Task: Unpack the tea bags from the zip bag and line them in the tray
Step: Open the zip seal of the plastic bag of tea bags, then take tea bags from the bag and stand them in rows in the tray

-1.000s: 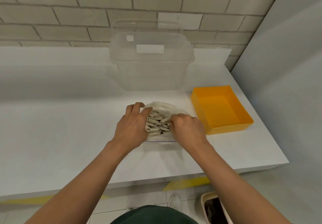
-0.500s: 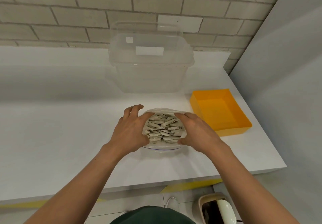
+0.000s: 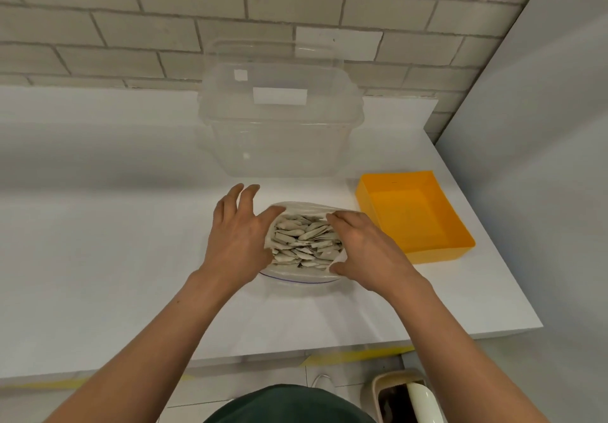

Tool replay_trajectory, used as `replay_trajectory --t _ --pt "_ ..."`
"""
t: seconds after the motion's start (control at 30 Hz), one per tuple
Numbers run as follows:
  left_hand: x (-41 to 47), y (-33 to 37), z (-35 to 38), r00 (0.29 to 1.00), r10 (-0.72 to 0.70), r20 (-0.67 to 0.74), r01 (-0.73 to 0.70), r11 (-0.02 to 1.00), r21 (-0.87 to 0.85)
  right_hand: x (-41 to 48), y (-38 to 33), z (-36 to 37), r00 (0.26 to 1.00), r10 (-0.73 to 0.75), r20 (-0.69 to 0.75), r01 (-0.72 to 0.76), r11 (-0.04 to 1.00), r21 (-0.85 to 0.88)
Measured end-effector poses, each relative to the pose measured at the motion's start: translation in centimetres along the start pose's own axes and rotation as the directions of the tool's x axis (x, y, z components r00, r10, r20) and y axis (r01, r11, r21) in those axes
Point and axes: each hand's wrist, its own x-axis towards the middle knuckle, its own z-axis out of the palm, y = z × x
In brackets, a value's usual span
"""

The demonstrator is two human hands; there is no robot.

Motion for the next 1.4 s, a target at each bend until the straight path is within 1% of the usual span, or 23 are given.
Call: replay_trajectory --t 0.2,0.3,0.37,0.47,0.53,0.6,0.7,0.8,0.87,0.97,1.03,1.13,1.27,1.4 --pt "0.3 0.6 -1.3 0.998 -0.048 0.038 0.047 0.998 0.033 0.8 0.5 -1.2 0.997 -0.062 -0.050 0.062 0.998 0.015" --pt "0.1 1.0 -1.2 0.992 -0.050 0.112 0.047 0.998 0.029 1.0 0.8 -1.0 0.993 -0.115 -0.040 0.116 0.993 0.012" --pt "-0.3 1.1 -0.8 0.986 -0.050 0.156 0.053 0.998 -0.018 1.1 0.8 -0.5 0.983 -0.179 -0.043 0.179 0.984 -0.016" --pt "-1.0 0.9 -0.1 0.978 -0.081 0.194 0.106 0.986 -0.126 1.3 0.2 0.3 0.960 -0.265 -0.086 0.266 0.964 0.008" --pt "-1.5 0.7 0.3 0.973 -0.088 0.211 0.122 0.980 -0.155 1.7 -0.8 0.9 0.949 -0.300 -0.093 0.303 0.953 0.018" --pt "-1.8 0.3 0.6 0.968 -0.085 0.235 0.124 0.980 -0.157 2.2 -1.9 1.7 0.946 -0.318 -0.064 0.319 0.948 0.006" --pt "-1.6 -0.3 0.9 0.966 -0.053 0.252 0.094 0.983 -0.157 2.8 -3.6 3.0 0.951 -0.308 0.009 0.308 0.949 -0.065" --pt "-1.2 -0.6 1.0 0.972 0.000 0.235 0.045 0.982 -0.186 3.2 -4.3 4.1 0.966 -0.259 0.026 0.260 0.955 -0.140" --pt "-1.1 -0.7 1.1 0.977 0.015 0.212 0.045 0.960 -0.275 3.1 -4.1 4.5 0.975 -0.223 0.023 0.223 0.963 -0.151" --pt "-0.8 -1.1 1.1 0.974 0.034 0.222 0.067 0.899 -0.433 2.9 -3.8 5.0 0.983 -0.182 0.004 0.179 0.963 -0.201" --pt "-0.4 -1.5 1.3 0.970 0.058 0.234 0.063 0.875 -0.480 2.9 -3.9 5.4 0.990 -0.139 -0.001 0.135 0.964 -0.231" --pt "0.0 -2.0 1.4 0.964 0.093 0.249 0.046 0.864 -0.501 2.9 -4.2 6.3 0.987 -0.139 -0.076 0.116 0.961 -0.252" --pt "0.4 -2.3 1.4 0.956 0.135 0.260 0.027 0.844 -0.536 2.6 -4.1 7.3 0.965 -0.167 -0.204 0.122 0.969 -0.216" --pt "0.6 -2.7 0.9 0.947 0.181 0.267 0.003 0.822 -0.569 2.3 -4.0 6.9 0.960 -0.134 -0.247 0.096 0.982 -0.160"
